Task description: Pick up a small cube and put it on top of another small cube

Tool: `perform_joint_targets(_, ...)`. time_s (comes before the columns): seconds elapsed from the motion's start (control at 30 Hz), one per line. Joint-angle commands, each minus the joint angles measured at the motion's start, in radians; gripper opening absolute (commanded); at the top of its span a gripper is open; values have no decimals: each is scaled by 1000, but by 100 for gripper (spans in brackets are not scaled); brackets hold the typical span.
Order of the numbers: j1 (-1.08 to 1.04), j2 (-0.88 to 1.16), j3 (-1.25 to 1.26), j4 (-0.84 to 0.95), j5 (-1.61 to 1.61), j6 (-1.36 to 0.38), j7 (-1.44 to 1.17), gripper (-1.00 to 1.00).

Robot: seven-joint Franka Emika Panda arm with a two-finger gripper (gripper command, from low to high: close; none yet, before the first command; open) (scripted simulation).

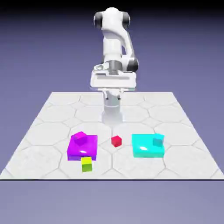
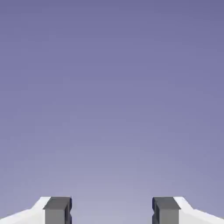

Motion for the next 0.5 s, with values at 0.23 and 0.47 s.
perform_joint_targets(0.23,26,290,49,-128,-108,-211,-171,0)
perform_joint_targets(0.47,80,506,-5,-161,-236,-197,-171,0)
